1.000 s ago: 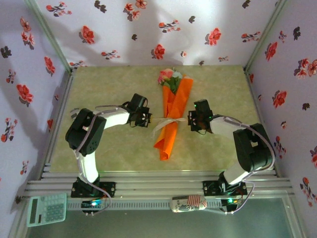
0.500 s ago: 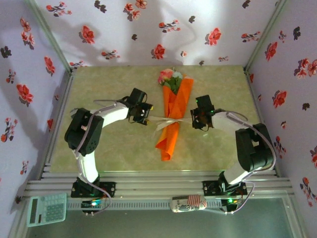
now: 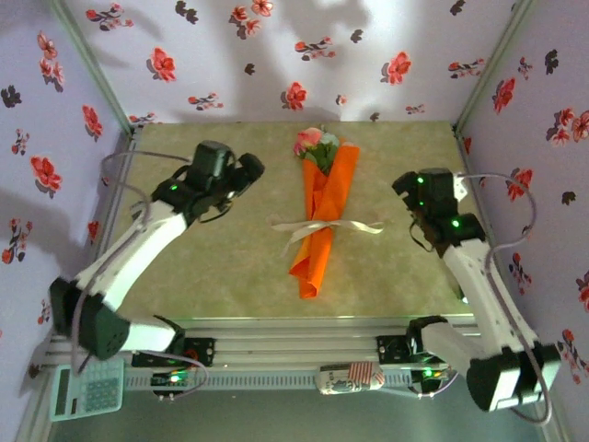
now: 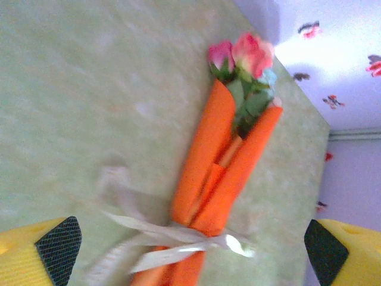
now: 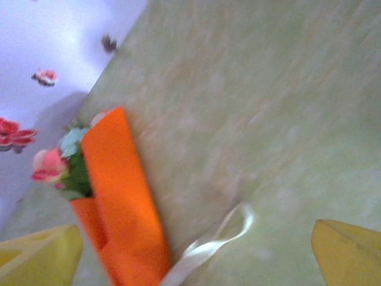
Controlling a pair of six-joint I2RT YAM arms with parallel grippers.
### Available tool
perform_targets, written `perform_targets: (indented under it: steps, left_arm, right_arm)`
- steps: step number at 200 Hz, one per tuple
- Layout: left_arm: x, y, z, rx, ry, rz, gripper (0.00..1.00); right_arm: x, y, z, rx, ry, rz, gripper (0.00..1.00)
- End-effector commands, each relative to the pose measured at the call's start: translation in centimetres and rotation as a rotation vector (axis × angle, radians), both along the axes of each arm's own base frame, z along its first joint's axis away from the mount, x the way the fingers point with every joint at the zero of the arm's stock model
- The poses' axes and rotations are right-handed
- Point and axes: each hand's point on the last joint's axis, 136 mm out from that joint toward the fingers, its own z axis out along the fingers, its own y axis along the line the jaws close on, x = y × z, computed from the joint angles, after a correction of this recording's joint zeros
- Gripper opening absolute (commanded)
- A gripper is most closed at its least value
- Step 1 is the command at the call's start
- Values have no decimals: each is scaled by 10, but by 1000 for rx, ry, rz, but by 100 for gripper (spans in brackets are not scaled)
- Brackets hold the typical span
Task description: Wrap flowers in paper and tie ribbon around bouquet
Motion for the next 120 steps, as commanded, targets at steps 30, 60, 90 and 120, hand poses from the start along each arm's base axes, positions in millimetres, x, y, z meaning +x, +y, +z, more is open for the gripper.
perform_targets:
  steps: [30, 60, 90, 120]
  left_arm:
    - [-83, 173, -43, 902, -132, 116, 100]
    - [-86, 191, -73, 975, -225, 118, 100]
    - [-64, 186, -110, 952, -234, 54, 100]
    - [-28, 196, -129, 876, -254, 95, 100]
  right_arm:
    - [-55, -71, -27, -601, 0, -18, 99]
    - [-56, -75, -69, -707, -81, -2, 99]
    - [-39, -63, -99, -721, -103, 85, 99]
    - [-16, -57, -113, -719, -61, 119, 99]
